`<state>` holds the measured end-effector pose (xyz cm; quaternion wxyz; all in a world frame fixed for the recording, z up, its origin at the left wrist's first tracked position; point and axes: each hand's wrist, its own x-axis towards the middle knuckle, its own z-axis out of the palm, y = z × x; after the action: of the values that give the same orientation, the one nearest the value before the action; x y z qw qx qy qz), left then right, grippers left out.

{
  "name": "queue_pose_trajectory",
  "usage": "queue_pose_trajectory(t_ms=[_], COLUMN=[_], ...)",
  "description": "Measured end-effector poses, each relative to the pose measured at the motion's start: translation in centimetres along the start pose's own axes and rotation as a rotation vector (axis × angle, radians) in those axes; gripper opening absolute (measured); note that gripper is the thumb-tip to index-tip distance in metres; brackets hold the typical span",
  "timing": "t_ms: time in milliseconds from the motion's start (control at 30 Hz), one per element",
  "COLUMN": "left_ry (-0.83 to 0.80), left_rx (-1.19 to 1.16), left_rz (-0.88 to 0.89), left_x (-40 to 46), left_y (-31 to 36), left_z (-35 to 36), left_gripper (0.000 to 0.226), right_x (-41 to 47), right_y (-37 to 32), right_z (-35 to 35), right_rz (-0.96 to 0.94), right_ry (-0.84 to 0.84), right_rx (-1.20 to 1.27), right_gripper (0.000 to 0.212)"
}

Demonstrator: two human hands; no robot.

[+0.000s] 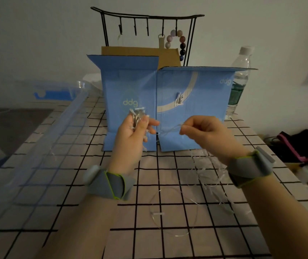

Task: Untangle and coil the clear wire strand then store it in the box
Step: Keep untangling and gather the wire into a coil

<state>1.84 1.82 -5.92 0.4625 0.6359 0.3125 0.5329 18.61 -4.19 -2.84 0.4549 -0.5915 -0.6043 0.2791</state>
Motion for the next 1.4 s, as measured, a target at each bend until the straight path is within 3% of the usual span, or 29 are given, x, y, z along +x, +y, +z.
queue_pose_trajectory(t_ms=[300,500,567,633,733,833,933,1033,1133,1267,1400], left_ry=[0.056,0.057,0.026,-0.014,-0.038,-0.070,-0.104,-0.092,-0.078,-0.004,0.098], left_rx=[-0.056,-0.091,-0.094,-0.080,-0.082,-0.125,-0.221,-0.298,-0.430,-0.603,-0.679], left_rz=[-0.058,-0.102,-0.134,-0.163,-0.202,-0.227,-0.234,-0.230,-0.221,-0.247,-0.282], left_x=[0.3,0.2,0.2,0.0,-0.2,-0.3,-0.3,0.1,0.5,0.8,0.9], left_y=[0.4,0.3,0.4,0.6,0.8,0.9,0.8,0.5,0.1,0.0,0.1], left_z=[-0.9,-1.0,-1.0,-0.8,-0.3,-0.1,-0.3,-0.9,-1.2,-1.3,-1.1], left_gripper=[0.021,0.025,0.028,0.029,0.026,0.023,0.024,0.023,0.022,0.027,0.035], right_x=[0.2,0.5,0.7,0.7,0.2,0.4,1.2,1.5,1.4,0.4,-0.2], right_y=[0.8,2.3,3.3,3.2,0.4,-2.0,-2.0,-2.0,-1.3,-0.7,0.8], right_z=[-2.8,-2.3,-2.1,-1.9,-1.1,0.9,2.7,2.6,1.5,0.6,0.7], right_rz=[0.031,0.341,0.392,0.312,-0.039,-0.215,-0.177,-0.114,-0.129,-0.107,-0.057], right_ry=[0.265,0.348,0.296,0.271,0.234,-0.068,-0.219,-0.192,-0.175,-0.134,-0.215], right_rx=[0.064,0.198,-0.029,-0.303,-0.347,-0.380,-0.452,-0.321,-0.384,-0.350,-0.567], right_gripper=[0.024,0.022,0.017,0.014,0.038,0.052,0.062,0.037,0.015,0.023,0.035])
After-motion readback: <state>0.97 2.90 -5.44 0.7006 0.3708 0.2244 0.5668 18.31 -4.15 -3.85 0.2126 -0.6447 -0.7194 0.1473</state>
